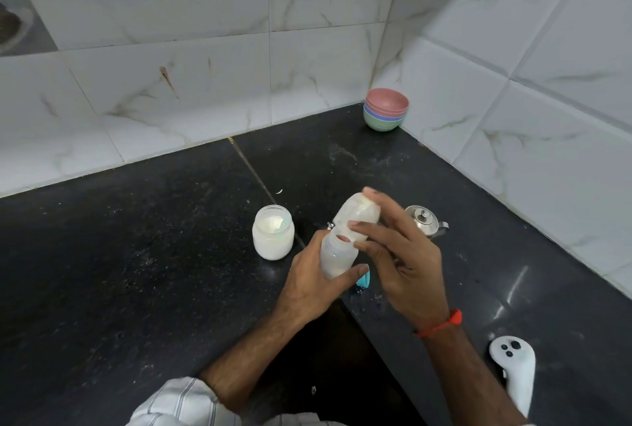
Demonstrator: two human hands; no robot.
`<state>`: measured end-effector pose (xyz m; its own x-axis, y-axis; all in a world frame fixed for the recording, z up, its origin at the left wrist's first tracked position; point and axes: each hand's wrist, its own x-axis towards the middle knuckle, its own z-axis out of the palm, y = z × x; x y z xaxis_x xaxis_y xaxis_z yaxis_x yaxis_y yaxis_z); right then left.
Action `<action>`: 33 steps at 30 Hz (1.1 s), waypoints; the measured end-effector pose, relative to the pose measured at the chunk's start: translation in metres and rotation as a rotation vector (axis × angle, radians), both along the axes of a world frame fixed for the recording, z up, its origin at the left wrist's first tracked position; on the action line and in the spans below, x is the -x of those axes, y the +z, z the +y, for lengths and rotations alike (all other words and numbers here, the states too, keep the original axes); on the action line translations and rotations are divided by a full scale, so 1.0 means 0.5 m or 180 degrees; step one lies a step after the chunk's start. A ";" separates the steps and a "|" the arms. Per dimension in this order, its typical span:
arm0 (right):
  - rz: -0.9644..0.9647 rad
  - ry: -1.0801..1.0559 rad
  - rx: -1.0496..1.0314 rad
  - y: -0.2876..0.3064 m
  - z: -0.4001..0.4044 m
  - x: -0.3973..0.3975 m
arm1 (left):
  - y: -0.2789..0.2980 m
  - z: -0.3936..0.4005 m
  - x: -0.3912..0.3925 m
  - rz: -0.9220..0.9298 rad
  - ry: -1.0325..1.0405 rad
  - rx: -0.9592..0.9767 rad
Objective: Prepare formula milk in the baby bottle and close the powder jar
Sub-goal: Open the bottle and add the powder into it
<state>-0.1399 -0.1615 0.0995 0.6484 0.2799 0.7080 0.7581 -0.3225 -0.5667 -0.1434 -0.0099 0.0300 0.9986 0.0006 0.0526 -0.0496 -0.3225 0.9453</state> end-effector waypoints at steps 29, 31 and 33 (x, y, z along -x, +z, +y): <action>0.2986 -0.0274 -0.0976 -0.202 0.069 -0.029 | -0.046 0.135 0.033 -0.0139 0.1075 0.0335; 0.2796 -0.0397 -0.0521 -0.221 0.084 -0.030 | -0.048 0.144 0.040 -0.0144 0.1119 0.0340; 0.2707 -0.0472 -0.0207 -0.242 0.097 -0.035 | -0.051 0.153 0.045 -0.0119 0.1156 0.0321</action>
<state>-0.1224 -0.1129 -0.0213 0.9917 0.1263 -0.0225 0.0208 -0.3319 -0.9431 -0.1661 0.0667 0.0044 0.9298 0.3613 0.0707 0.0157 -0.2308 0.9729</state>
